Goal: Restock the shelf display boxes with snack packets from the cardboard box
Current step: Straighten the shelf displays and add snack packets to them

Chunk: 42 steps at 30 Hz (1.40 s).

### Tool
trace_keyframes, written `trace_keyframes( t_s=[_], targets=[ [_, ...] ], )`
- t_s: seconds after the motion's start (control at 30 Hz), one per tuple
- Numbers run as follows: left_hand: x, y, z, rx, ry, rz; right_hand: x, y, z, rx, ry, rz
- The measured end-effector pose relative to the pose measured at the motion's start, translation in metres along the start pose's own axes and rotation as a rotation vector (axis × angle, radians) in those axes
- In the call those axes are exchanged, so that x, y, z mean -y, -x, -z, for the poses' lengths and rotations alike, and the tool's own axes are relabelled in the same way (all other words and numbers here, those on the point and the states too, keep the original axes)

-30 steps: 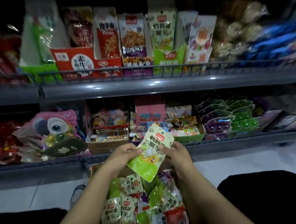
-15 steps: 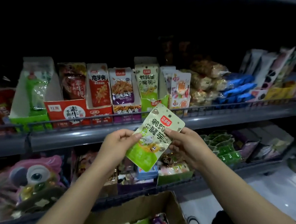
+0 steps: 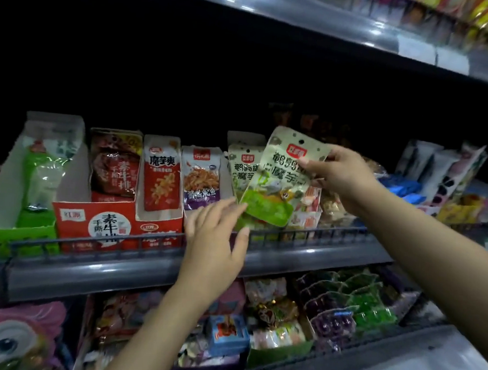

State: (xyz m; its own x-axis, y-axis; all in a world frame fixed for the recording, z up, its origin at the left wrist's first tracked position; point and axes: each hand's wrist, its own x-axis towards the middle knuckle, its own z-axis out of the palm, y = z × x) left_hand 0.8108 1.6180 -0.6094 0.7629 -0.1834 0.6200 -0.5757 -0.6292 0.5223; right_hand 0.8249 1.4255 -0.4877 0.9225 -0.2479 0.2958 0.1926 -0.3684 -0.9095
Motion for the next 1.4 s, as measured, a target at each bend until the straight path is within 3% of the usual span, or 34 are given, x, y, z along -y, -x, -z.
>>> trace_keyframes(
  t_s=[0.2,0.3,0.53,0.7,1.03,1.4],
  targets=[
    [0.013,-0.014,-0.018,0.177,-0.171,-0.006,0.019,-0.052,-0.013,-0.126,0.116,0.046],
    [0.016,-0.021,-0.022,0.147,-0.182,-0.011,0.023,-0.068,-0.030,-0.088,0.111,0.004],
    [0.011,-0.025,-0.024,0.055,-0.085,0.015,0.020,-0.087,-0.058,0.126,0.480,-0.062],
    [0.018,-0.024,-0.028,-0.018,-0.076,-0.036,0.006,-0.102,-0.061,0.177,0.873,0.107],
    [0.030,-0.024,-0.028,0.122,-0.271,-0.127,-0.021,-0.115,-0.061,0.033,0.887,0.239],
    [0.031,-0.021,-0.029,0.081,-0.299,-0.147,-0.018,-0.112,-0.059,0.023,1.038,0.228]
  ],
)
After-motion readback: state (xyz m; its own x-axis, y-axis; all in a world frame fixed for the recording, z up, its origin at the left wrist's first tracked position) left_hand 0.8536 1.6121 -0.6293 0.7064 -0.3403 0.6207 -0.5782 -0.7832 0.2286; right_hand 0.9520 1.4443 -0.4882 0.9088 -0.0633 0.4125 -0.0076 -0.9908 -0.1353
